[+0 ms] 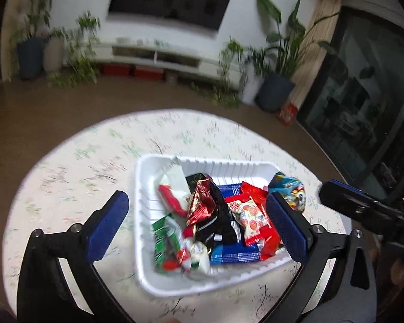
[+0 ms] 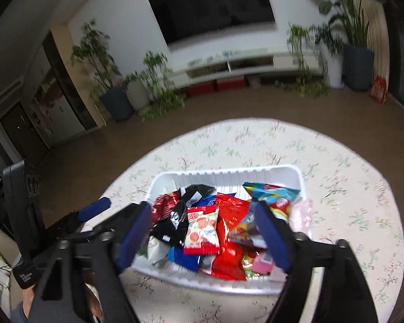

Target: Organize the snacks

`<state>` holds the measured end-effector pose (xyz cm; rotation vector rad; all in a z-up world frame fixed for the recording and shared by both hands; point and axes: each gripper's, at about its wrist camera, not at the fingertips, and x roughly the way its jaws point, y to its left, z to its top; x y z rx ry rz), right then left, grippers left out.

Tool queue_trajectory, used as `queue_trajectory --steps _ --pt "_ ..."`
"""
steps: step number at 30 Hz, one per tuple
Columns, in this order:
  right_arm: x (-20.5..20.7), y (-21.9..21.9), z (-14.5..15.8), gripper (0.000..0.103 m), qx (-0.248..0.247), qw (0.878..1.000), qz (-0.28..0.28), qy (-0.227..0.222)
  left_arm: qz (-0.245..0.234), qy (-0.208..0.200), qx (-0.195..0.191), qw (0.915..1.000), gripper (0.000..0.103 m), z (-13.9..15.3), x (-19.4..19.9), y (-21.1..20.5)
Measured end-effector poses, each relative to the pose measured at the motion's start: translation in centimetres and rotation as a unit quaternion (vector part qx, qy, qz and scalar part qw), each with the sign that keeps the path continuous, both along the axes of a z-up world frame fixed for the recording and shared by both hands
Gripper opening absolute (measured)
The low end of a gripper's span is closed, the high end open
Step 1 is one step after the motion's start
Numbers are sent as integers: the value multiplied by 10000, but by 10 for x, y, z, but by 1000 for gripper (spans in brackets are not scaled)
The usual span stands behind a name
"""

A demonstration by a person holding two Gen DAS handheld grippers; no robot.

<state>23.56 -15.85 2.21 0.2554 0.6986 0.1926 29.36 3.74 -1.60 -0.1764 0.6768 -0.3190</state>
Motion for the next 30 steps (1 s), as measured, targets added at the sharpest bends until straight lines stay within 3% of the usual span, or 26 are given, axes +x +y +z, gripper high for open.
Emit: queue_trajectory --steps 4,7,11,13,15,17,19,22,26,30 --pt "-57 -7 5 102 -143 9978 -90 -639 -45 -692 32 9976 103 18 -64 1" --pt "-94 -15 -2 103 -226 9952 -234 -925 -121 -915 120 9957 103 23 -113 -3" --pt "-133 -26 -19 103 -270 9934 -519 -982 -169 -851 139 9961 103 16 -172 -14" --pt "-150 -31 -27 103 -331 9923 -669 -993 82 -756 88 9971 103 9 -196 -13" --pt "-163 -36 -32 103 -306 9912 -782 -1021 595 -213 26 9980 103 -1 -207 -6" --pt "-173 -40 -33 103 -311 9900 -877 -1056 702 93 99 9974 103 -7 -213 -5" --pt "-184 -38 -35 103 -441 9881 -914 -1156 912 66 486 9946 103 -6 -221 -10" --pt "-196 -31 -43 103 -671 9865 -930 -1166 970 90 555 9937 103 -2 -235 -15" --pt "-208 -24 -47 103 -831 9855 -957 -1128 1267 130 983 9870 103 -1 -244 -22" --pt "-215 -25 -51 103 -870 9860 -1005 -1011 1266 148 929 9875 103 1 -247 -23"
